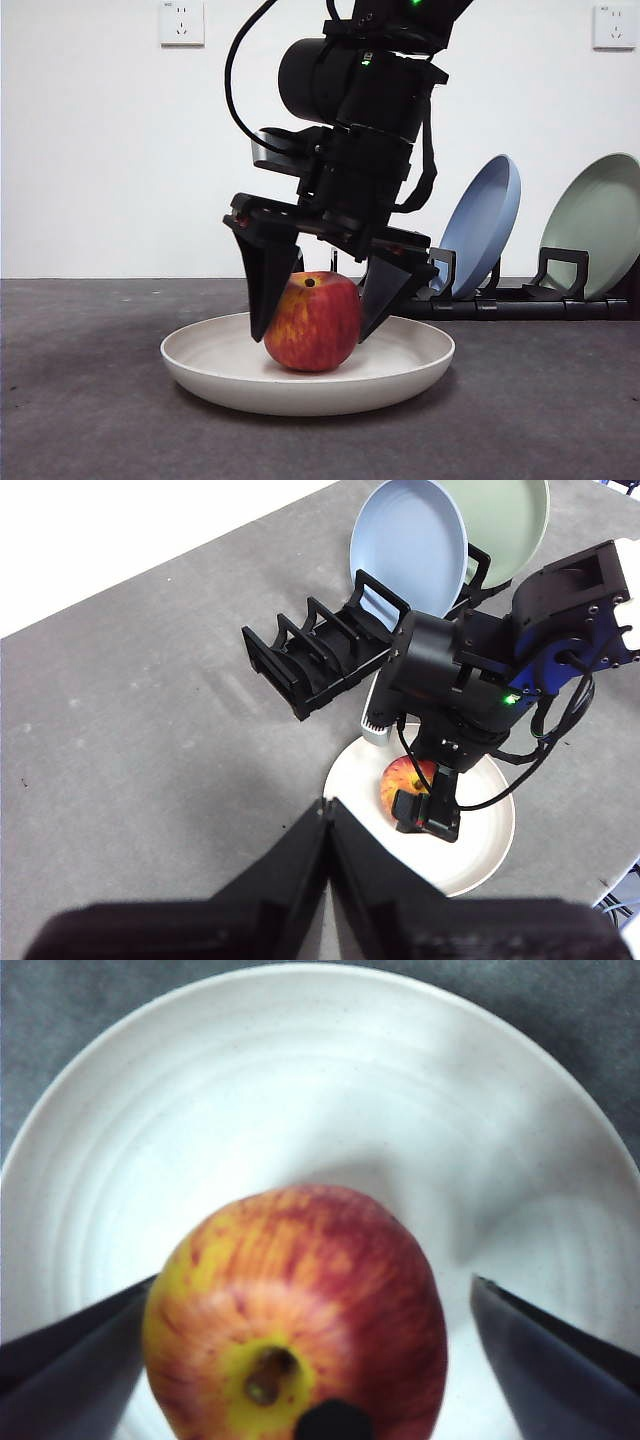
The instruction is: Take the yellow plate from the plate rack,put the plate on the table,take the apple from the table,put the apple in the plate
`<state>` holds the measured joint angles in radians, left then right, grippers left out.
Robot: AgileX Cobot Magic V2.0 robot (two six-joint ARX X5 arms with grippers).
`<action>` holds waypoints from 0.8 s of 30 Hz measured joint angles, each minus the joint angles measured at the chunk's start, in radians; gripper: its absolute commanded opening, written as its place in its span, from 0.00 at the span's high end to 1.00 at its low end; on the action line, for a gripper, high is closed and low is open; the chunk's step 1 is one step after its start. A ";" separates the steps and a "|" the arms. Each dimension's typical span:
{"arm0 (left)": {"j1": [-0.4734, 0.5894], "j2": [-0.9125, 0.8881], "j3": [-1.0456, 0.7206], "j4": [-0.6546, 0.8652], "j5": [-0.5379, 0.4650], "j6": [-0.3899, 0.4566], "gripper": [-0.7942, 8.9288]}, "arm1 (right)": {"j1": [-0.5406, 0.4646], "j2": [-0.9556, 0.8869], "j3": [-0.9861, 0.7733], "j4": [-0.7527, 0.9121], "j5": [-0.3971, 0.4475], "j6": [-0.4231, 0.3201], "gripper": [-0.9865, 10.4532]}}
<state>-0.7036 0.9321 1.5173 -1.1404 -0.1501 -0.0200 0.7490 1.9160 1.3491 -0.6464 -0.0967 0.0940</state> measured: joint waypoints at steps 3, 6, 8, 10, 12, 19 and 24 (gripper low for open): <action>0.000 0.000 0.000 0.000 0.000 0.000 0.93 | 0.000 -0.002 0.000 -0.001 0.014 0.004 0.39; 0.000 0.000 0.000 0.000 0.000 0.000 0.93 | 0.000 -0.031 0.000 -0.016 0.018 0.004 0.39; 0.000 0.000 0.000 0.000 0.000 0.000 0.93 | 0.000 -0.077 0.000 -0.027 0.018 0.004 0.39; 0.000 0.000 0.000 0.000 0.000 0.000 0.93 | 0.000 -0.145 0.000 -0.049 0.018 0.004 0.39; 0.000 0.002 0.000 0.000 0.000 0.000 0.93 | 0.000 -0.216 0.001 -0.072 0.018 0.004 0.39; 0.000 0.013 0.000 0.000 0.000 0.000 0.93 | 0.000 -0.482 0.005 -0.195 0.018 0.004 0.40; 0.000 0.023 0.000 0.000 0.000 0.000 0.93 | 0.000 -0.660 0.006 -0.292 0.032 0.004 0.55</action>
<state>-0.7036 0.9550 1.5173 -1.1400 -0.1501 -0.0196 0.7490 1.2564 1.3552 -0.9386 -0.0643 0.0978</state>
